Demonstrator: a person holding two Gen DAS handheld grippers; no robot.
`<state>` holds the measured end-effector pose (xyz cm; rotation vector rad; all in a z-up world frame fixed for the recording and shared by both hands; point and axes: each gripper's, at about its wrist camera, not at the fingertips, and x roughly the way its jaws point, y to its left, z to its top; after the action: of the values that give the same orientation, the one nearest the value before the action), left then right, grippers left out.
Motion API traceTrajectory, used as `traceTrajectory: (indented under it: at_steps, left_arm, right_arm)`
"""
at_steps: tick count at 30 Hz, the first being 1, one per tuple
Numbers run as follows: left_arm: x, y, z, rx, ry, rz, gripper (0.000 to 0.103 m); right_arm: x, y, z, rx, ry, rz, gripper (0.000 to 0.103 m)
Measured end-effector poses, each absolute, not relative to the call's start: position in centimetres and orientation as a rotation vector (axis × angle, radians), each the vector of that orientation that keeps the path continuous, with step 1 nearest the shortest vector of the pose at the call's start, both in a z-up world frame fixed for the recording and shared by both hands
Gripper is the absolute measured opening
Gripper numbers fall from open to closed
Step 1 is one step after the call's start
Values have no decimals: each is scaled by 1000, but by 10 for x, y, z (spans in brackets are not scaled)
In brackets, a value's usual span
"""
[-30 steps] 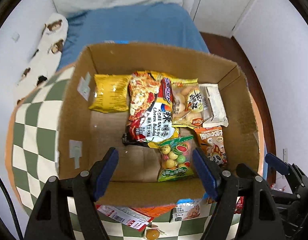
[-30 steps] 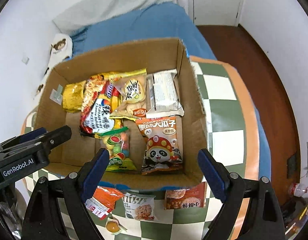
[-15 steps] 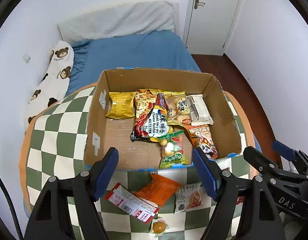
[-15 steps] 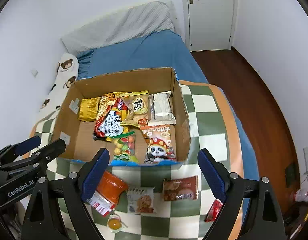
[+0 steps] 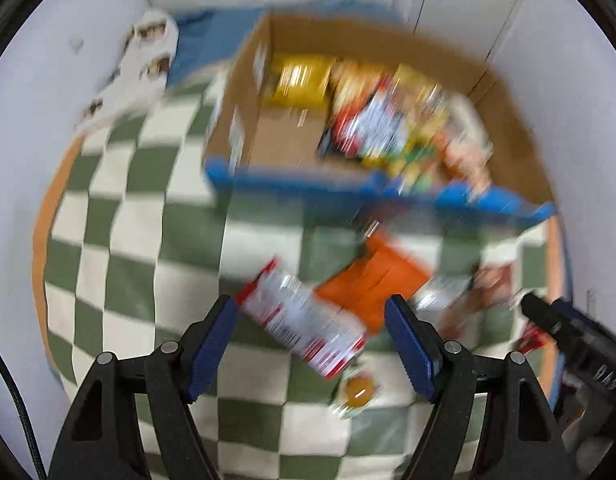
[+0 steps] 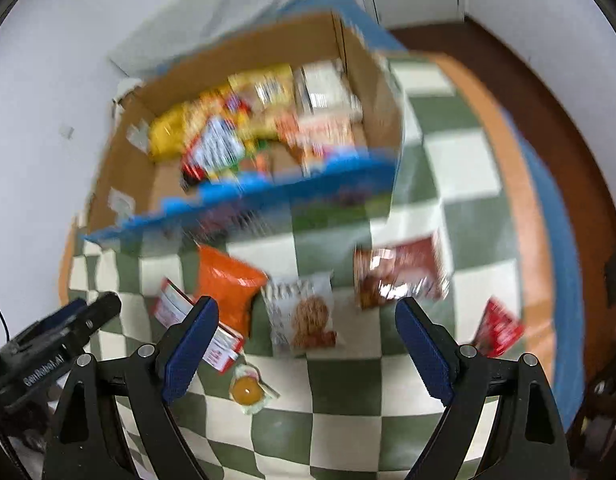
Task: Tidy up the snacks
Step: 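Grasp the red-white wafer pack with left tool while right tool grasps the Nitz cookie bag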
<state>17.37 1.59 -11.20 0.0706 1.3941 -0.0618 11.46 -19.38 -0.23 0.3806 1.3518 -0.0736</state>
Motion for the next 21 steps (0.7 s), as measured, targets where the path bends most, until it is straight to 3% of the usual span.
traceTrajectory:
  at_steps: [7, 12, 15, 17, 19, 21]
  left_arm:
    - [170, 53, -212, -283, 1694, 2, 75]
    - [170, 62, -252, -476, 1720, 111, 75]
    - [171, 58, -263, -462, 1715, 161, 75]
    - [170, 53, -265, -426, 1713, 161, 75]
    - [165, 46, -262, -357, 1695, 124, 74]
    - [158, 39, -257, -257, 1684, 73, 66]
  right_arm:
    - [117, -177, -82, 436, 1478, -77, 83]
    - [124, -162, -104, 398, 1494, -88, 83]
    - [130, -154, -118, 370, 1517, -91, 82]
    - [130, -148, -127, 351, 1542, -90, 71]
    - [128, -145, -133, 328, 1563, -89, 68]
    - [125, -144, -134, 306, 1570, -81, 62]
